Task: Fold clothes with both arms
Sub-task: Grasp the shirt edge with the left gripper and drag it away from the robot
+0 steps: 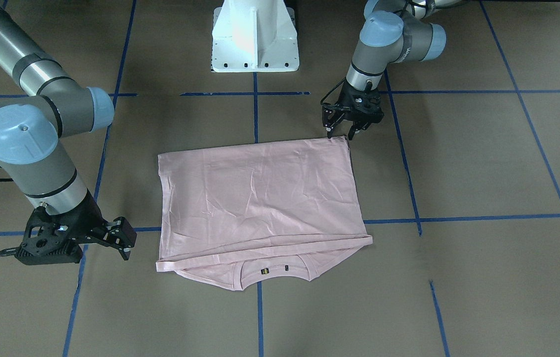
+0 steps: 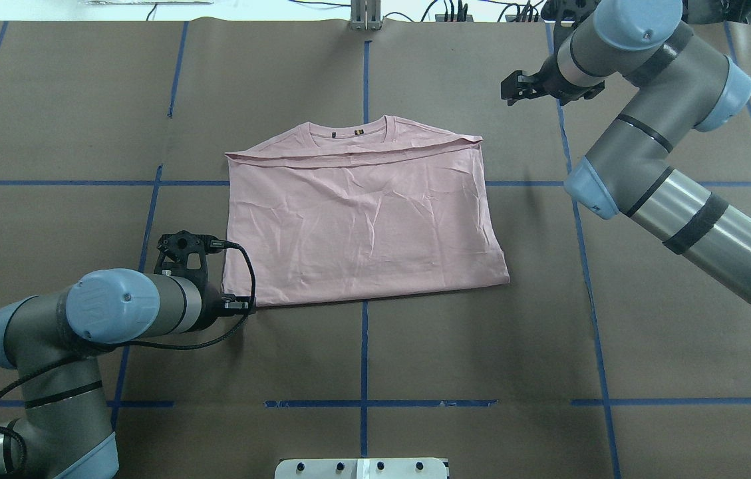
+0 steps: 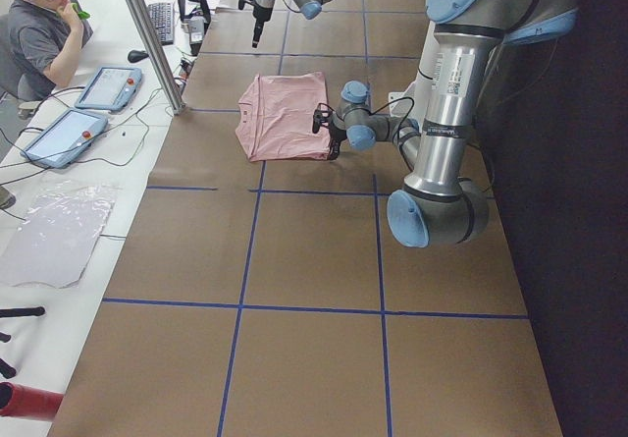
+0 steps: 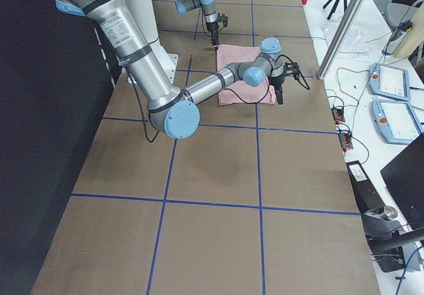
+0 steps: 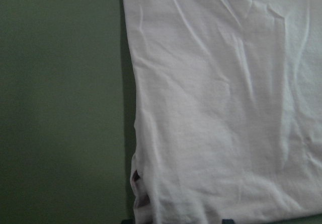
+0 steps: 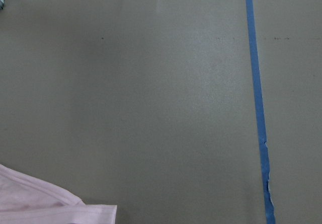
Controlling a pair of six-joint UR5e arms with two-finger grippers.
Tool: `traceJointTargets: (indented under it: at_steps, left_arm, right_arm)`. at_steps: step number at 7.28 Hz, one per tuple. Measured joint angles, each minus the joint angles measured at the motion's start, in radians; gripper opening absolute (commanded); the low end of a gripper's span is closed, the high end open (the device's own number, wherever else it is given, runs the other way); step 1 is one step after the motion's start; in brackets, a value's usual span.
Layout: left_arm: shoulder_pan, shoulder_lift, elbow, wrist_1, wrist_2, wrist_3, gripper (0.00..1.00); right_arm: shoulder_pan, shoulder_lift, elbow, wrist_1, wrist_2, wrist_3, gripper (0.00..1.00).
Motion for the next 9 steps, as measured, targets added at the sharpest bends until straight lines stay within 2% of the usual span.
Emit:
traceJointTargets:
  at_steps: [1,4,6,8,9]
  left_arm:
    - [0.001,-0.002,0.002,0.0,0.001,-0.001,0.0]
    - [0.0,-0.002,-0.002,0.002,0.001,0.002,0.0]
    - [-0.031,0.035,-0.035,0.0,0.0,0.1,0.0]
    - [-0.151,0.06,-0.024,-0.004,-0.001,0.302,0.0]
    - [-0.232,0.043,0.025,-0.008,-0.002,0.402,0.0]
  right_arm:
    - [0.0,-0.003,-0.001,0.002,0.0,0.0,1.0]
    - [0.0,-0.006,-0.001,0.004,0.0,-0.001,1.0]
    - [0.0,-0.007,-0.001,0.004,0.0,-0.001,1.0]
    - [-0.001,-0.007,0.001,0.005,0.0,0.005,1.0]
    - [-0.002,-0.007,0.003,0.005,0.0,0.009,1.0]
